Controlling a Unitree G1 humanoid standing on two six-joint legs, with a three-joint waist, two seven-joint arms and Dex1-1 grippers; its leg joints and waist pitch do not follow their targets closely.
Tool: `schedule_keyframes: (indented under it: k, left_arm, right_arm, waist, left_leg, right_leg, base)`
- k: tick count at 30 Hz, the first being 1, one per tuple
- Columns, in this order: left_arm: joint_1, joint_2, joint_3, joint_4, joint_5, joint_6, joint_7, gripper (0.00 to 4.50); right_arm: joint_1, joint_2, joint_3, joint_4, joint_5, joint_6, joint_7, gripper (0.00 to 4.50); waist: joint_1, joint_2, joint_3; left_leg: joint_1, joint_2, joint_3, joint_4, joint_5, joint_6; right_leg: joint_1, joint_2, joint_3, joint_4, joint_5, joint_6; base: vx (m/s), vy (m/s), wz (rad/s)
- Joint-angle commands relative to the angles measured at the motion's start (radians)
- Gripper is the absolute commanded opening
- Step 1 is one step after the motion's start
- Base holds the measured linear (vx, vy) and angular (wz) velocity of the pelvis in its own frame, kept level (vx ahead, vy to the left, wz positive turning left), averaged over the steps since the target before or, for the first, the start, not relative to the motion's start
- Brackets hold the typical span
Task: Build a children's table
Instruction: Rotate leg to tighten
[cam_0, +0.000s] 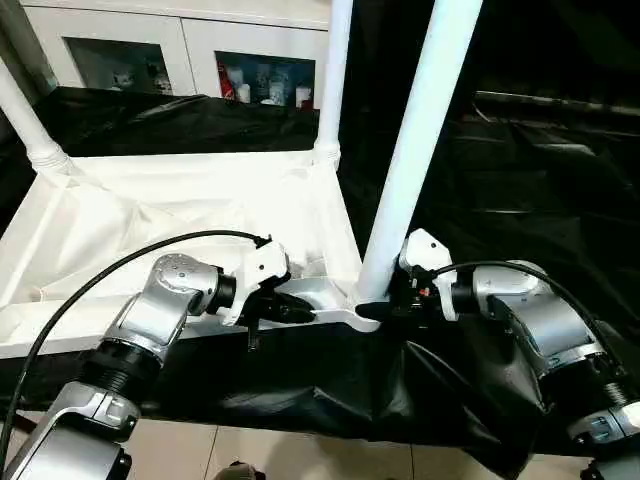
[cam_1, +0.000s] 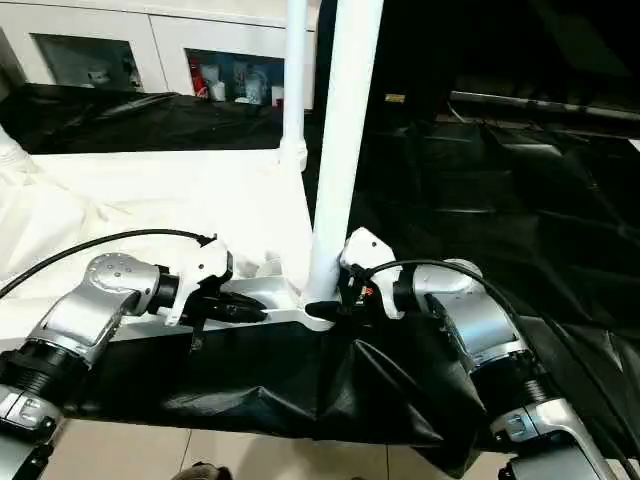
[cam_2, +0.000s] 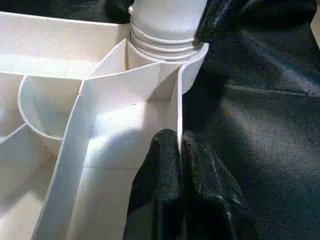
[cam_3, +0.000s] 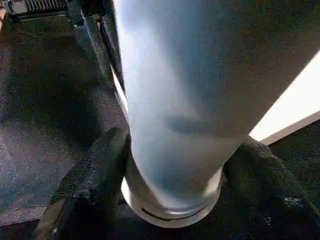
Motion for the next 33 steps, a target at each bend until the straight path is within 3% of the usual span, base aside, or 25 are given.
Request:
schedule_keyframes:
  k: [1,4,10,11,12,14,15,16,17,18,21,24,26,29,30,33]
  left_arm:
    - [0.004,-0.014,-0.008,-0.03,-0.031,-0.004,-0.028,0.0]
    - [0.005,-0.015,-0.005,-0.029,-0.033,-0.002,-0.022,0.0]
    - [-0.017,-0.054,0.012,0.036,0.008,-0.02,0.106,0.0]
    - [-0.051,-0.1,0.024,0.106,0.049,-0.016,0.241,0.0]
    - [-0.051,-0.1,0.024,0.106,0.049,-0.016,0.241,0.0]
    - [-0.092,-0.166,0.035,0.174,0.08,0.005,0.388,0.0]
    - [-0.092,-0.166,0.035,0.174,0.08,0.005,0.388,0.0]
    - [-0.101,-0.179,0.036,0.186,0.084,0.009,0.412,0.0]
    - [-0.118,-0.223,0.041,0.204,0.087,0.029,0.473,0.0]
    - [-0.118,-0.223,0.041,0.204,0.087,0.029,0.473,0.0]
    - [-0.16,-0.337,0.031,0.241,0.098,0.062,0.595,0.0]
    - [-0.175,-0.37,0.015,0.254,0.106,0.055,0.6,0.0]
    - [-0.184,-0.375,0.015,0.273,0.113,0.037,0.604,0.0]
    - [-0.179,-0.343,0.01,0.279,0.118,0.003,0.556,0.0]
    - [-0.178,-0.341,0.01,0.278,0.118,0.0,0.553,0.0]
    - [-0.173,-0.32,0.012,0.28,0.116,-0.036,0.515,0.0]
  right_arm:
    - [0.008,-0.002,0.014,0.008,-0.03,0.005,-0.01,2.6]
    - [0.016,0.004,0.009,0.01,-0.028,0.009,-0.021,2.57]
    - [0.017,0.081,-0.069,0.098,-0.016,0.017,-0.192,2.56]
    - [-0.001,0.151,-0.126,0.183,-0.02,0.026,-0.366,2.56]
    - [-0.001,0.151,-0.126,0.183,-0.02,0.026,-0.366,2.56]
    - [-0.027,0.243,-0.201,0.261,-0.011,0.05,-0.59,2.56]
    - [-0.027,0.243,-0.201,0.261,-0.011,0.05,-0.59,2.55]
    - [-0.033,0.261,-0.215,0.273,-0.007,0.057,-0.632,2.55]
    - [-0.048,0.306,-0.249,0.3,0.007,0.054,-0.726,2.55]
    - [-0.048,0.306,-0.249,0.3,0.007,0.054,-0.726,2.54]
    - [-0.101,0.424,-0.316,0.366,0.045,0.032,-0.91,2.54]
    - [-0.128,0.464,-0.321,0.394,0.041,0.017,-0.941,2.54]
    - [-0.142,0.472,-0.323,0.41,0.033,0.008,-0.95,2.54]
    - [-0.151,0.455,-0.296,0.404,0.026,-0.034,-0.843,2.54]
    - [-0.15,0.453,-0.294,0.402,0.026,-0.035,-0.838,2.84]
    - [-0.149,0.434,-0.294,0.382,0.029,-0.056,-0.776,3.15]
  waist:
    - [0.002,-0.003,-0.06]
    - [0.001,-0.004,-0.059]
    - [-0.007,-0.003,-0.056]
    - [-0.011,-0.001,-0.052]
    - [-0.013,-0.003,-0.05]
    - [-0.017,-0.001,-0.053]
    - [-0.016,-0.002,-0.053]
    - [-0.016,-0.004,-0.055]
    - [-0.014,-0.002,-0.055]
    - [-0.014,-0.004,-0.055]
    - [-0.014,-0.001,-0.058]
    - [-0.01,-0.001,-0.059]
    - [-0.01,-0.004,-0.061]
    - [-0.008,-0.005,-0.058]
    - [-0.009,-0.006,-0.059]
    - [-0.008,-0.006,-0.062]
  left_leg:
    - [0.024,0.046,-0.021,-0.064,-0.218,0.035]
    - [0.024,0.046,-0.021,-0.065,-0.222,0.035]
    - [0.026,0.044,-0.023,-0.068,-0.257,0.017]
    - [0.027,0.044,-0.023,-0.07,-0.274,0.005]
    - [0.03,0.041,-0.022,-0.071,-0.29,-0.004]
    - [0.031,0.041,-0.028,-0.073,-0.311,-0.035]
    - [0.031,0.042,-0.031,-0.075,-0.321,-0.041]
    - [0.029,0.043,-0.032,-0.076,-0.319,-0.038]
    - [0.033,0.044,-0.028,-0.075,-0.32,-0.032]
    - [0.032,0.04,-0.028,-0.075,-0.319,-0.028]
    - [0.033,0.041,-0.026,-0.075,-0.298,-0.026]
    - [0.032,0.04,-0.027,-0.075,-0.288,-0.024]
    - [0.029,0.037,-0.023,-0.072,-0.263,-0.004]
    - [0.028,0.036,-0.023,-0.073,-0.268,0.005]
    - [0.025,0.037,-0.024,-0.074,-0.269,0.006]
    - [0.025,0.039,-0.023,-0.072,-0.246,0.014]
  right_leg:
    - [0.043,-0.065,0.048,-0.069,-0.168,-0.222]
    - [0.043,-0.065,0.048,-0.07,-0.175,-0.221]
    - [0.04,-0.066,0.048,-0.078,-0.229,-0.212]
    - [0.034,-0.066,0.05,-0.081,-0.26,-0.206]
    - [0.032,-0.065,0.049,-0.087,-0.292,-0.202]
    - [0.034,-0.07,0.048,-0.088,-0.352,-0.185]
    - [0.034,-0.071,0.047,-0.09,-0.37,-0.175]
    - [0.039,-0.072,0.047,-0.091,-0.366,-0.16]
    - [0.032,-0.069,0.05,-0.092,-0.337,-0.159]
    - [0.034,-0.069,0.049,-0.091,-0.33,-0.161]
    - [0.032,-0.068,0.05,-0.09,-0.295,-0.168]
    - [0.037,-0.068,0.049,-0.088,-0.27,-0.168]
    - [0.039,-0.065,0.049,-0.085,-0.213,-0.167]
    - [0.04,-0.069,0.048,-0.09,-0.256,-0.162]
    - [0.042,-0.07,0.048,-0.091,-0.266,-0.155]
    - [0.043,-0.068,0.048,-0.085,-0.225,-0.162]
  base:
    - [0.0,0.0,0.0]
    - [0.0,0.0,0.0]
    - [0.0,0.0,0.0]
    - [0.0,0.0,0.0]
    - [0.0,0.0,0.0]
    - [0.0,0.0,0.0]
    - [0.0,0.0,0.0]
    - [0.0,0.0,0.0]
    - [0.0,0.0,0.0]
    - [0.0,0.0,0.0]
    - [0.0,0.0,0.0]
    - [0.0,0.0,0.0]
    - [0.0,0.0,0.0]
    - [0.0,0.0,0.0]
    - [0.0,0.0,0.0]
    - [0.0,0.0,0.0]
